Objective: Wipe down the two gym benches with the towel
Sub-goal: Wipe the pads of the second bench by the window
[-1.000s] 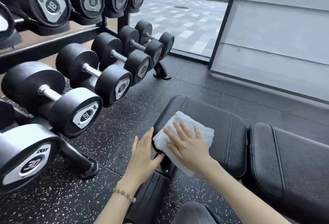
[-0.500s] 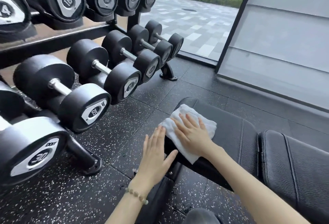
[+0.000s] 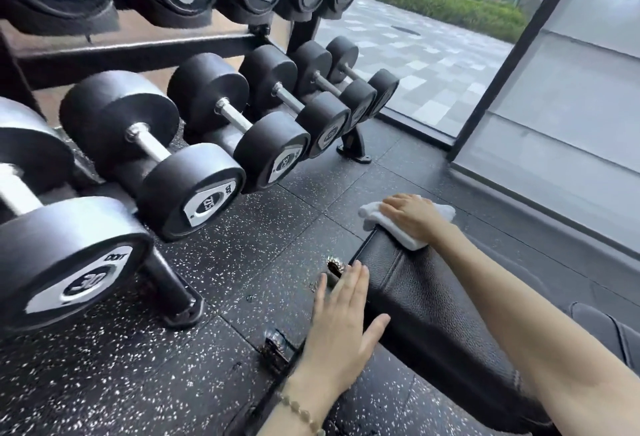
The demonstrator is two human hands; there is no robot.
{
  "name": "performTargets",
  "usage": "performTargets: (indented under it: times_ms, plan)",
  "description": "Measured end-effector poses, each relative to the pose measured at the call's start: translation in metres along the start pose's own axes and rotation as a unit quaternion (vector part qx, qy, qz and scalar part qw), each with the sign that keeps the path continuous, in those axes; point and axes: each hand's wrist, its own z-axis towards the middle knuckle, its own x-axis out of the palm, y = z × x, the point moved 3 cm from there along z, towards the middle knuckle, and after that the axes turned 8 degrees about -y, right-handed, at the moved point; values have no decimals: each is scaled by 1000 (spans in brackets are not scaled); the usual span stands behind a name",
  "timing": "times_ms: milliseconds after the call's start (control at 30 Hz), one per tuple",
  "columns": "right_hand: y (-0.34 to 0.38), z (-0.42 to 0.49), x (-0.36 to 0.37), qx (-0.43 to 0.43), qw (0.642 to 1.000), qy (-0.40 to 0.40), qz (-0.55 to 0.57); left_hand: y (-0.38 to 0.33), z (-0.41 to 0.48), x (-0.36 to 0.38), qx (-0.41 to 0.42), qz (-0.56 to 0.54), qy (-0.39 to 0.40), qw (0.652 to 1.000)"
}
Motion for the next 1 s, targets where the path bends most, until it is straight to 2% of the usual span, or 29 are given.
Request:
performTargets:
  times_ms: [133, 267, 333, 400, 533, 633, 733, 800, 900, 1000]
  plan:
    - [3, 0, -1, -21, 1000, 17, -14, 0, 0, 6, 2, 43, -30, 999]
    - [41, -18, 4, -142, 988, 35, -39, -1, 1, 6, 0, 43, -44, 998]
    - [49, -27, 5, -173, 983, 48, -27, 0, 1, 5, 1, 44, -48, 998]
    - [41, -20, 3, -172, 984, 51, -16, 1, 0, 3, 4, 46, -48, 998]
    - [19, 8, -4, -65, 995, 45, -63, 0, -2, 4, 2, 42, -44, 998]
    - [28, 4, -7, -22, 998, 26, -60, -1, -1, 5, -11, 51, -42, 998]
    - [53, -25, -3, -90, 993, 29, -67, -2, -2, 5, -16, 48, -21, 998]
    - [70, -46, 0, -140, 989, 32, -32, 1, -2, 6, -9, 37, -12, 999]
    - [72, -44, -2, -177, 983, 43, -29, 9, -10, 3, 12, -19, -41, 999]
    - [63, -14, -4, -142, 980, 65, -123, 26, -11, -9, -5, -10, -65, 998]
